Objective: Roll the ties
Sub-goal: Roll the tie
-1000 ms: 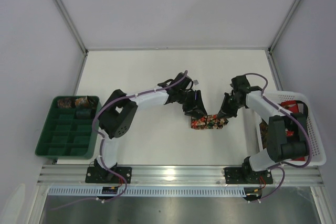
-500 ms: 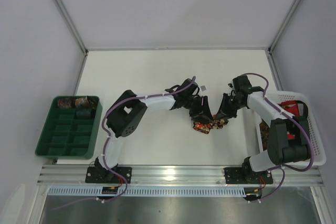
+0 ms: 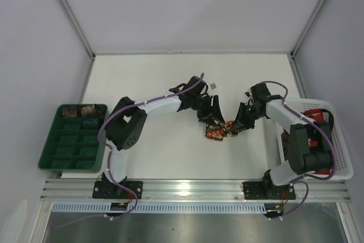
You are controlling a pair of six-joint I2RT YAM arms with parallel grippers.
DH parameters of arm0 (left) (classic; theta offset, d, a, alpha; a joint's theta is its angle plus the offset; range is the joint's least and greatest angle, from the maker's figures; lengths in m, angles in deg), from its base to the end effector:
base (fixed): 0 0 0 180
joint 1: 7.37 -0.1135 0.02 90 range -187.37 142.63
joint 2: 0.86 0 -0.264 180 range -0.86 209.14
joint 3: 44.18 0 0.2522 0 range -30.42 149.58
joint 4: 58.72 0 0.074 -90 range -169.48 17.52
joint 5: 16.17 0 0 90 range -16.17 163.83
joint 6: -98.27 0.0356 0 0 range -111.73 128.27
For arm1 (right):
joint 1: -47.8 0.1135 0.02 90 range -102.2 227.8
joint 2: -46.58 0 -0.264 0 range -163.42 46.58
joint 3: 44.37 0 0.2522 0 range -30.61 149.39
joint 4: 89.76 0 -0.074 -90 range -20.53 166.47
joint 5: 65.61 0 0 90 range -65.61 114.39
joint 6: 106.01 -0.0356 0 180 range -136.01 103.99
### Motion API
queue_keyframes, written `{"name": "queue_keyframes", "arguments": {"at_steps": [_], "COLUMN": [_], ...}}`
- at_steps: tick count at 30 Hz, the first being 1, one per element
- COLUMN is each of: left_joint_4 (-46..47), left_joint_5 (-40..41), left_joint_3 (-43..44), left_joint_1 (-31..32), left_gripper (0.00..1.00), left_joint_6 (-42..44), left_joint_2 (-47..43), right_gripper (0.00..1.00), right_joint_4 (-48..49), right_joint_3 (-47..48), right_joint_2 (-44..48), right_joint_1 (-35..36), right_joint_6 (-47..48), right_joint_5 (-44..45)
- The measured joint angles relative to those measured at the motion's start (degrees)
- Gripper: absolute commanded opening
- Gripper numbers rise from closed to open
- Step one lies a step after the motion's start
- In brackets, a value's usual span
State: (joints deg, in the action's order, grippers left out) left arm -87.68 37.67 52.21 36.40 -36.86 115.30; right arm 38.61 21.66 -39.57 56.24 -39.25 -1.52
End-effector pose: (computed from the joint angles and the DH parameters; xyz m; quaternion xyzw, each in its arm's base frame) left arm 0.3043 -0.3206 0.1879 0.0988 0.8909 -0.4419 0.0358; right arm 0.2671 0.0554 0.1895 0.0887 0.9588 0.2551 0.0883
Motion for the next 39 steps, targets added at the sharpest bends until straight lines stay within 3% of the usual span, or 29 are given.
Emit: {"name": "queue_keyframes", "arguments": {"at_steps": [2, 4, 10, 13, 25, 39], "left_joint_4": [-2.0, -4.0, -6.0, -6.3, -10.7, -14.4], "left_joint_5": [0.0, 0.0, -0.3, -0.6, -1.7, 9.6], "left_joint_3": [0.3, 0.3, -3.8, -5.8, -6.4, -2.4], "left_joint_1": [-0.2, -0.2, 0.3, 1.5, 6.4, 8.6], "left_gripper": [0.54, 0.4, 0.17, 0.11, 0.14, 0.09], "left_joint_6": [1.9, 3.6, 7.7, 8.7, 10.9, 13.3], "left_joint_2": [-0.6, -1.7, -8.5, -9.9, -4.9, -0.6], "right_gripper": [0.15, 0.14, 0.13, 0.12, 0.1, 0.1], "right_joint_4": [0.6, 1.0, 2.3, 2.9, 4.3, 4.9], "right_joint_3": [0.0, 0.4, 3.5, 4.9, 11.1, 11.2], "right_joint_2": [-1.3, -3.3, -9.2, -11.0, -18.9, -18.9], "right_joint_1": [0.0, 0.0, 0.0, 0.0, 0.3, 2.2], "right_joint_6": [0.0, 0.0, -0.3, -0.5, -1.8, -4.8], "right_joint_5": [0.0, 0.1, 2.1, 3.0, 5.7, 6.9]}}
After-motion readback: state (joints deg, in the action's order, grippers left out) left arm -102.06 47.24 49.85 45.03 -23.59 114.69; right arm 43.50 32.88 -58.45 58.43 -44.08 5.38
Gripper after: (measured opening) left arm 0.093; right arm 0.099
